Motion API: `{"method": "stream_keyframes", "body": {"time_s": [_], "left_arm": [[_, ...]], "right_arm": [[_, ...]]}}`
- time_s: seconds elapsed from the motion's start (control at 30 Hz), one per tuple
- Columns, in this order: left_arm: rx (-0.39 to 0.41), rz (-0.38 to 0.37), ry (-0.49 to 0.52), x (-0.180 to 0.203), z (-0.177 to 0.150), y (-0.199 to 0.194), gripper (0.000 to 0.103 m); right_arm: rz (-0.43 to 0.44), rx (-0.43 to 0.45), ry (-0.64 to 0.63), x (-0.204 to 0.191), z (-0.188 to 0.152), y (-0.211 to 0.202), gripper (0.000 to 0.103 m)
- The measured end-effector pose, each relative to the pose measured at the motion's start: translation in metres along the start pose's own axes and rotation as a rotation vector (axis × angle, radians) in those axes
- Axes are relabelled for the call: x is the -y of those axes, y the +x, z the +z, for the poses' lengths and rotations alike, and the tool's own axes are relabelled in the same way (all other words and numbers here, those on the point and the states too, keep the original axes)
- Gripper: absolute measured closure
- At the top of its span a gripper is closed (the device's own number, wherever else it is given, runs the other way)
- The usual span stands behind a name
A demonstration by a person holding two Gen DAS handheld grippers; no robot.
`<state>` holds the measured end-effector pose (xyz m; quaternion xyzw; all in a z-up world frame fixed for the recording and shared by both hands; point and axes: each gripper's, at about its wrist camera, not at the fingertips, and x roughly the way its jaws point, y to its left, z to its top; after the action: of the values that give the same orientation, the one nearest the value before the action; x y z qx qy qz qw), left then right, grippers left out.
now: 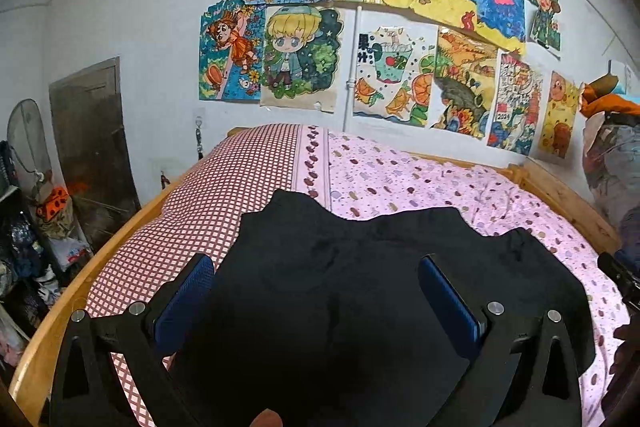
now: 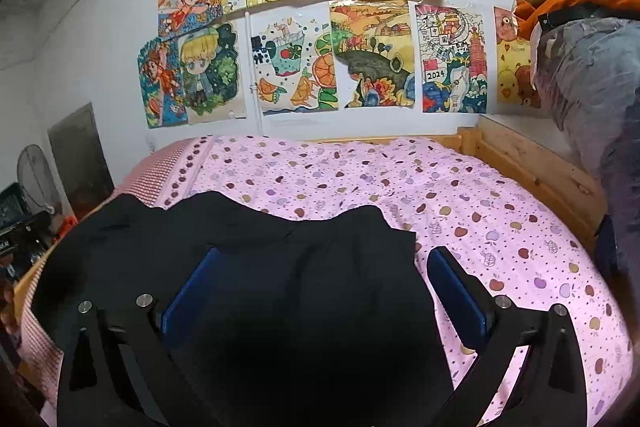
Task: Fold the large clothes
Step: 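Press the folded jacket flat with both grippers, then pull back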
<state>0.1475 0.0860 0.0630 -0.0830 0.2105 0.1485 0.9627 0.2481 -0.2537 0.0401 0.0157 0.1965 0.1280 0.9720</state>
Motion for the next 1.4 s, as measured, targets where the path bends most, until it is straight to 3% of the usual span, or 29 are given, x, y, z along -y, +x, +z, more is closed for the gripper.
{"method": "stream_keyframes", "body": {"time_s": [0.3, 0.53, 0.83, 1.1, 1.4], "left_arm": [[0.084, 0.010, 0.053, 0.018, -0.012, -0.035, 0.000], [0.103, -0.002, 0.074, 0.024, -0.037, -0.065, 0.000], [0.088, 0.018, 0.083, 0.009, -0.080, -0.084, 0.000], [0.066, -0.002, 0.197, 0.006, -0.123, -0.086, 0.000], [0.026, -0.012, 0.205, 0.005, -0.135, -0.083, 0.000]], "right_arm": [[0.029, 0.018, 0.022, -0.004, -0.011, -0.020, 0.002], [0.048, 0.011, -0.021, -0.024, -0.041, -0.048, 0.002], [0.123, 0.025, -0.083, -0.042, -0.083, -0.084, 0.002], [0.196, -0.011, -0.185, -0.054, -0.116, -0.097, 0.002], [0.203, -0.065, -0.229, -0.057, -0.131, -0.101, 0.002]]}}
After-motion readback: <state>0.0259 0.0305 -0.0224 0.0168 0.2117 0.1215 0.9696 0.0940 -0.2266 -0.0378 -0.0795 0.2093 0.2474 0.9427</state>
